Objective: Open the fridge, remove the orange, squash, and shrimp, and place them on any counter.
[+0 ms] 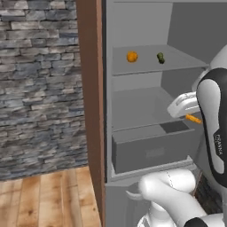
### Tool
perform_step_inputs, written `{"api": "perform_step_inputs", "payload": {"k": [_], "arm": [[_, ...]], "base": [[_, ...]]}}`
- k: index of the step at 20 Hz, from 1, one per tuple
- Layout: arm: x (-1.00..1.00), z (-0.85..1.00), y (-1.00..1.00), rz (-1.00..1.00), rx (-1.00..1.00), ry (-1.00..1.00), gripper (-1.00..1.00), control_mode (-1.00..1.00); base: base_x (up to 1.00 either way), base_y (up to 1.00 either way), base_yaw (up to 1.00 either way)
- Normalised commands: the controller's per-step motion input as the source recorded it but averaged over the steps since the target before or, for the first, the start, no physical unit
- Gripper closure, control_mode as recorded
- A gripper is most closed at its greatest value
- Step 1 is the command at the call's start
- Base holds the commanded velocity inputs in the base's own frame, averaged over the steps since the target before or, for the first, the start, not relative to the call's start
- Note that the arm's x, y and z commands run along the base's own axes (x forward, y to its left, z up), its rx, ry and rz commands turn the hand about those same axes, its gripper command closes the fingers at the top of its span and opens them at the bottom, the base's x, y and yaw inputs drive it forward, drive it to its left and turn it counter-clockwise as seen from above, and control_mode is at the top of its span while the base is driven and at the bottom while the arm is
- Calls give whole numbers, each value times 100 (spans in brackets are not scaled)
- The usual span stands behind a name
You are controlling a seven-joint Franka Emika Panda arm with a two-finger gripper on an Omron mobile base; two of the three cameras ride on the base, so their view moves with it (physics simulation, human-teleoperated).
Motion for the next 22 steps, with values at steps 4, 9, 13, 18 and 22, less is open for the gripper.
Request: {"api": "perform_step_inputs", "payload": {"k": [4,9,13,18,22], "arm": [[0,0,0,0,0,0,100,100],[0,0,0,0,0,0,100,100],[0,0,0,0,0,0,100,100],[0,0,0,0,0,0,100,100],[0,0,0,0,0,0,100,100]], "base": [[-58,78,54],[-47,61,79],[-32,67,84],[-5,60,88],[17,22,71]]}}
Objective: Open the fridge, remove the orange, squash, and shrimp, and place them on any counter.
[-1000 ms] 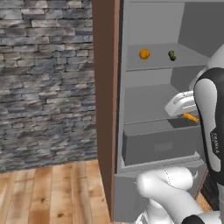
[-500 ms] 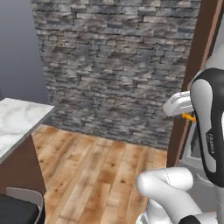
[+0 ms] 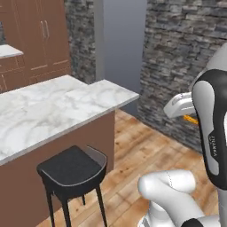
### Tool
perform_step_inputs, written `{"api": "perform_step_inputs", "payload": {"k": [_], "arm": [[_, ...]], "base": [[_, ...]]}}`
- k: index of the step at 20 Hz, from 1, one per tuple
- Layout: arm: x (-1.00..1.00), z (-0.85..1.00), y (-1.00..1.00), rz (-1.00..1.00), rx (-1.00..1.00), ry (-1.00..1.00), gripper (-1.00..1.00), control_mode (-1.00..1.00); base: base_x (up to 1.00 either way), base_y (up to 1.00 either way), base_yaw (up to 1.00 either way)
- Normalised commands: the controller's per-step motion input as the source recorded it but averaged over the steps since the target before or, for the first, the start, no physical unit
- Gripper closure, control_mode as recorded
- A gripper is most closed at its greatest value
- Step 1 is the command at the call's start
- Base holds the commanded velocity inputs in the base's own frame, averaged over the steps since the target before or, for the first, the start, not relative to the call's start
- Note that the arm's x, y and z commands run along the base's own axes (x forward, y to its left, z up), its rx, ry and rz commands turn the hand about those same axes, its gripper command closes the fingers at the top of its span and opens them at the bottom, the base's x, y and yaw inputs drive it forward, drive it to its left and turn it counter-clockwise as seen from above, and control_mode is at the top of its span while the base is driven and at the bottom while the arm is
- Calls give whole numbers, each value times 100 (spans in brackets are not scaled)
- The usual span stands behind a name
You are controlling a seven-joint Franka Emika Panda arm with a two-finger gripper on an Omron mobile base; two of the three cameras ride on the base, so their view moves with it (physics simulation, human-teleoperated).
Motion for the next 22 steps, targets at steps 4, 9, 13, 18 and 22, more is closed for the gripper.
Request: {"api": "perform_step_inputs", "payload": {"k": [4,9,13,18,22], "arm": [[0,0,0,0,0,0,100,100],[0,0,0,0,0,0,100,100],[0,0,0,0,0,0,100,100],[0,0,0,0,0,0,100,100],[0,0,0,0,0,0,100,100]], "base": [[13,-7,54],[0,0,64],[26,0,54],[57,0,36],[60,-6,15]]}}
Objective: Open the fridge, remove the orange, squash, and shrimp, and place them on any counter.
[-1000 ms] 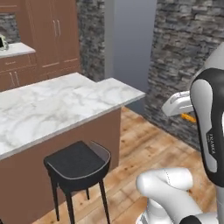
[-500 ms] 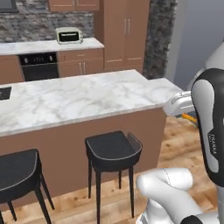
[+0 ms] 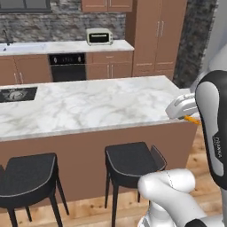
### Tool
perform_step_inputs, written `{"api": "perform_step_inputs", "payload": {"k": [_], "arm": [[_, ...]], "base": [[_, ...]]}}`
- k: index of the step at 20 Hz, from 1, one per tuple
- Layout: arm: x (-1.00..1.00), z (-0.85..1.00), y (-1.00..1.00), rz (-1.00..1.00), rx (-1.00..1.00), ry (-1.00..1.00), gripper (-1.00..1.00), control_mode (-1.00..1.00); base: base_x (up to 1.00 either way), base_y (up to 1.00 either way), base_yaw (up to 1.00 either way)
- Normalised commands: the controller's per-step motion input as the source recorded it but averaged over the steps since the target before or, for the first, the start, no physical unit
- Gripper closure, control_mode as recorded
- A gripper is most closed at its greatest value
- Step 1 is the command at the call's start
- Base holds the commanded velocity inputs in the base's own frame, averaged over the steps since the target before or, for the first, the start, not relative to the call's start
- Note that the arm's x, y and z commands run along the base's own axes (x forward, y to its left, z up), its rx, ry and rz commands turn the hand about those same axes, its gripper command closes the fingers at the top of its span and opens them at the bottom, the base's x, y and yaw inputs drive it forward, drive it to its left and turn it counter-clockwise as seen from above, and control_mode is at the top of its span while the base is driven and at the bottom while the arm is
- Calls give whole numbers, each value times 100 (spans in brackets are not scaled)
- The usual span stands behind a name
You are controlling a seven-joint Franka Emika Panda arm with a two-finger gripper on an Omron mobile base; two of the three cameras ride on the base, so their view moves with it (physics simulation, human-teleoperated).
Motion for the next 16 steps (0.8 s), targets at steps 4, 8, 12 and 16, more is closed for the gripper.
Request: {"api": "perform_step_inputs", "payload": {"k": [4,8,12,16], "arm": [[0,0,0,0,0,0,100,100],[0,0,0,0,0,0,100,100],[0,0,0,0,0,0,100,100],[0,0,0,0,0,0,100,100]], "base": [[47,-4,7],[34,0,0],[22,0,1],[26,0,0]]}}
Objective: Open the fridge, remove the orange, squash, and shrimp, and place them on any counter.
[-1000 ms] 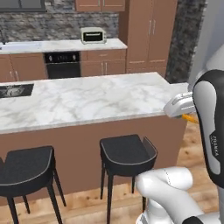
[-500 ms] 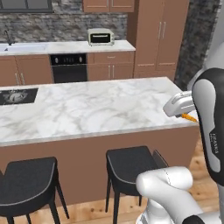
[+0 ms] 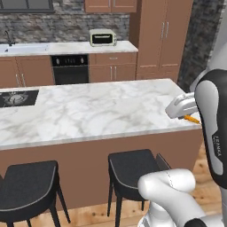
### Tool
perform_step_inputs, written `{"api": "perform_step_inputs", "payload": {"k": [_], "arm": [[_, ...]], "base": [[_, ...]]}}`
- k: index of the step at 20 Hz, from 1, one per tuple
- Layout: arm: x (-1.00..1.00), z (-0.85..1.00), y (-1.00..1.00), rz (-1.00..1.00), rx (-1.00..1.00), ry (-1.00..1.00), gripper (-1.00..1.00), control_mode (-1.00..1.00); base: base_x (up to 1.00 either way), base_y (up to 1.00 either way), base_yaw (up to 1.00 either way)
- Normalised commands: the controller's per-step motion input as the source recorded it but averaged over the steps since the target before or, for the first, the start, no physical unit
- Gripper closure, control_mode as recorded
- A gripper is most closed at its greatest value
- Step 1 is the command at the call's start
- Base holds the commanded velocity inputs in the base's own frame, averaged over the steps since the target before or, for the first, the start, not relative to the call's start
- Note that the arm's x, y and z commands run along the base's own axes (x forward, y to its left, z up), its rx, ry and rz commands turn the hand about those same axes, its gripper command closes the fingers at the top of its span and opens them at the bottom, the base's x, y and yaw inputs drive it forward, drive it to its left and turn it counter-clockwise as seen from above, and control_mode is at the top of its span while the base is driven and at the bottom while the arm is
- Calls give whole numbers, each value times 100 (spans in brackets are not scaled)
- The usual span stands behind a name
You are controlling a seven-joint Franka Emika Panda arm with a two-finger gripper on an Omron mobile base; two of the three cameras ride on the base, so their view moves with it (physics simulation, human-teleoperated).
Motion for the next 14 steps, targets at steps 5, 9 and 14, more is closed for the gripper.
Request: {"api": "perform_step_inputs", "payload": {"k": [5,9,14], "arm": [[53,0,0,0,0,11,100,-100],[75,-11,0,2,0,13,100,-100],[79,-44,0,0,-9,2,100,-100]], "base": [[0,0,0],[0,0,0],[0,0,0]]}}
